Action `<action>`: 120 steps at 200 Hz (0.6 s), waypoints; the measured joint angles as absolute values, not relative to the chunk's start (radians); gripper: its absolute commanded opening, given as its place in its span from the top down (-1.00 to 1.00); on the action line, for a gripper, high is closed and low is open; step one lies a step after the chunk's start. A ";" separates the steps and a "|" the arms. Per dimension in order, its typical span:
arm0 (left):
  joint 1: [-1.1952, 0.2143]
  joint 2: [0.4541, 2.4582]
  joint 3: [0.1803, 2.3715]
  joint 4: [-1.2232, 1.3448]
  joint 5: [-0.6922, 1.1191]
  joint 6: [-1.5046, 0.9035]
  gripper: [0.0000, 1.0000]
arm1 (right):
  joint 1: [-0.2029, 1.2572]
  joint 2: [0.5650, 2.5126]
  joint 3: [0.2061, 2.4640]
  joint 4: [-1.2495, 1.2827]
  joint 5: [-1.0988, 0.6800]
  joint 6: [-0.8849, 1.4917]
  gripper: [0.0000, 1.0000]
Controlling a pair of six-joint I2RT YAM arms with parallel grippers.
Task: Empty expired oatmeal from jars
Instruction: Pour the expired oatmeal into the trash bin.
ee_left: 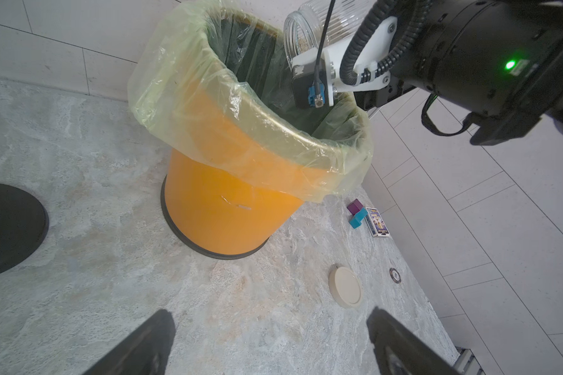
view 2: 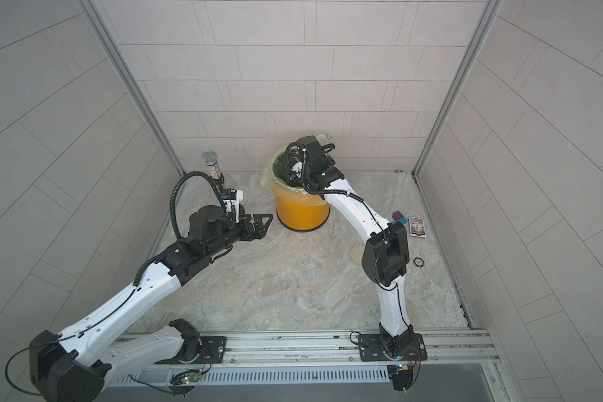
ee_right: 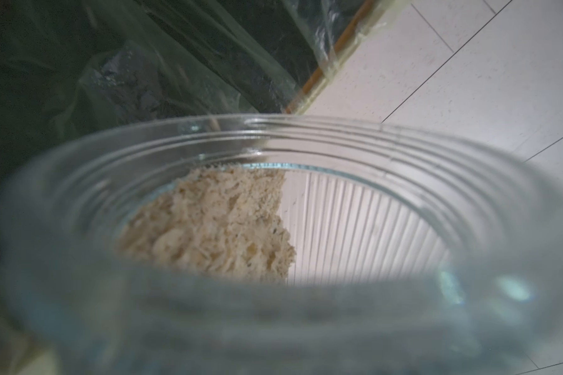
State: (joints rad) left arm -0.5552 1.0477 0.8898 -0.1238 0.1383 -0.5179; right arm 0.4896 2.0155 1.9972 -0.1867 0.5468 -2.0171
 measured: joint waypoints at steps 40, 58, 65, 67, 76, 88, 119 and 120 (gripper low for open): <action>-0.554 1.047 0.889 -0.122 0.139 -0.517 -0.99 | 0.477 2.016 1.965 -0.177 0.547 -2.017 1.00; -0.552 1.047 0.889 -0.120 0.142 -0.517 -0.99 | 0.474 2.015 1.966 -0.164 0.546 -2.017 1.00; -0.552 1.046 0.887 -0.117 0.144 -0.517 -0.99 | 0.474 2.014 1.961 -0.158 0.540 -2.017 1.00; -0.552 1.046 0.886 -0.116 0.145 -0.517 -0.99 | 0.474 2.014 1.961 -0.159 0.538 -2.017 1.00; -0.552 1.042 0.882 -0.115 0.147 -0.517 -0.99 | 0.476 2.014 1.964 -0.164 0.536 -2.017 1.00; -0.552 1.037 0.876 -0.113 0.152 -0.517 -0.99 | 0.480 2.014 1.985 -0.192 0.535 -2.017 1.00; -0.552 1.037 0.875 -0.104 0.163 -0.516 -0.99 | 0.484 2.018 2.107 -0.242 0.529 -2.017 1.00; -0.552 1.037 0.875 -0.103 0.163 -0.516 -0.99 | 0.485 2.018 2.114 -0.244 0.529 -2.017 1.00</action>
